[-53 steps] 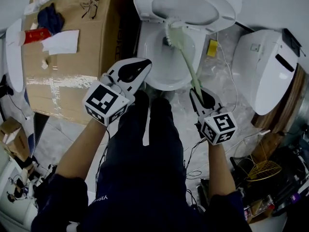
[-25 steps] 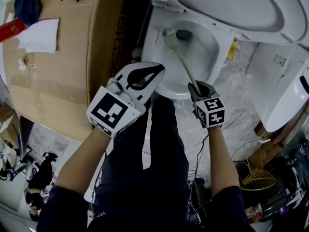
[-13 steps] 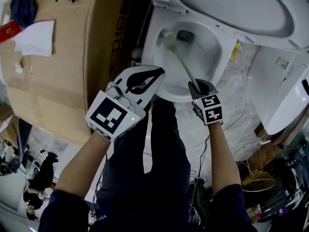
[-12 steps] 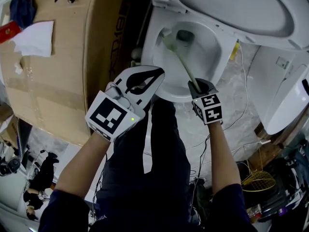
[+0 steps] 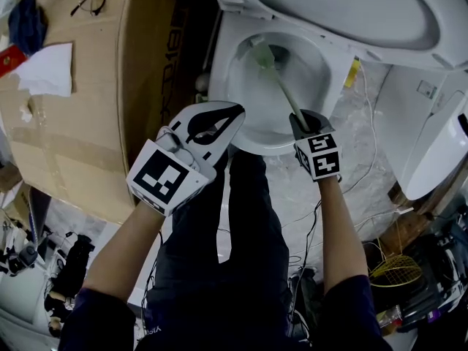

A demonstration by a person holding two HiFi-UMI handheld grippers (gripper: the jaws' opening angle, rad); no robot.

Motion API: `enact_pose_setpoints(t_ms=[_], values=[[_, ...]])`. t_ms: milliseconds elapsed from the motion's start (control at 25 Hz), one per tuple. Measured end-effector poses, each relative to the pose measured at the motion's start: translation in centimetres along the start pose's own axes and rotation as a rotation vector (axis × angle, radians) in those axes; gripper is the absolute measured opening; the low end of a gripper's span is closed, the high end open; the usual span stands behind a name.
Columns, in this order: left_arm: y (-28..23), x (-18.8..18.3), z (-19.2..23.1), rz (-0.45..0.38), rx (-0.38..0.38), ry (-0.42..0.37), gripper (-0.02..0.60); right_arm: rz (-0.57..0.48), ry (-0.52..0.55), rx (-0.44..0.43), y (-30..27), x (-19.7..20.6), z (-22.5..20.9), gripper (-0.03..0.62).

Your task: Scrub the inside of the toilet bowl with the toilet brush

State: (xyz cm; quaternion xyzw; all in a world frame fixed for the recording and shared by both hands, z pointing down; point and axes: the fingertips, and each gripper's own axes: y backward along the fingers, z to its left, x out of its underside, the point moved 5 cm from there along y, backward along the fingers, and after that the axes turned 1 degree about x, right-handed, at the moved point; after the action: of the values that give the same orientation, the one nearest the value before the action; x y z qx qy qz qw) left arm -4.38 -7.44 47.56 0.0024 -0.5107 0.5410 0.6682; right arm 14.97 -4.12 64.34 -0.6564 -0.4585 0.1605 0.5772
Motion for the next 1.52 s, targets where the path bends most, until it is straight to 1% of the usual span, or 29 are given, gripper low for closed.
enact_pose_setpoints(t_ms=[280,720,1040,1240,1520], values=[[-0.9,-0.1,-0.5,0.024,0.019,-0.018,0.035,-0.006,-0.048,0.048,1.0,0.9,-2.2,0.058],[-2.8,-0.5,-2.5,0.059,0.072,-0.069,0.035,-0.008,-0.154,0.135,3.9,4.7,-5.2,0.058],[-3.8,-0.3,-4.3,0.076,0.107,-0.089,0.035,-0.002,-0.232,0.162,5.2,7.8,-5.3,0.058],[-3.8,0.2,-4.9,0.087,0.120,-0.104,0.035,-0.004,-0.268,0.160,5.6,9.0,-4.5,0.058],[-3.1,1.5,-5.6,0.089,0.130,-0.109,0.035,-0.005,-0.281,0.162,5.9,10.3,-3.0,0.058]])
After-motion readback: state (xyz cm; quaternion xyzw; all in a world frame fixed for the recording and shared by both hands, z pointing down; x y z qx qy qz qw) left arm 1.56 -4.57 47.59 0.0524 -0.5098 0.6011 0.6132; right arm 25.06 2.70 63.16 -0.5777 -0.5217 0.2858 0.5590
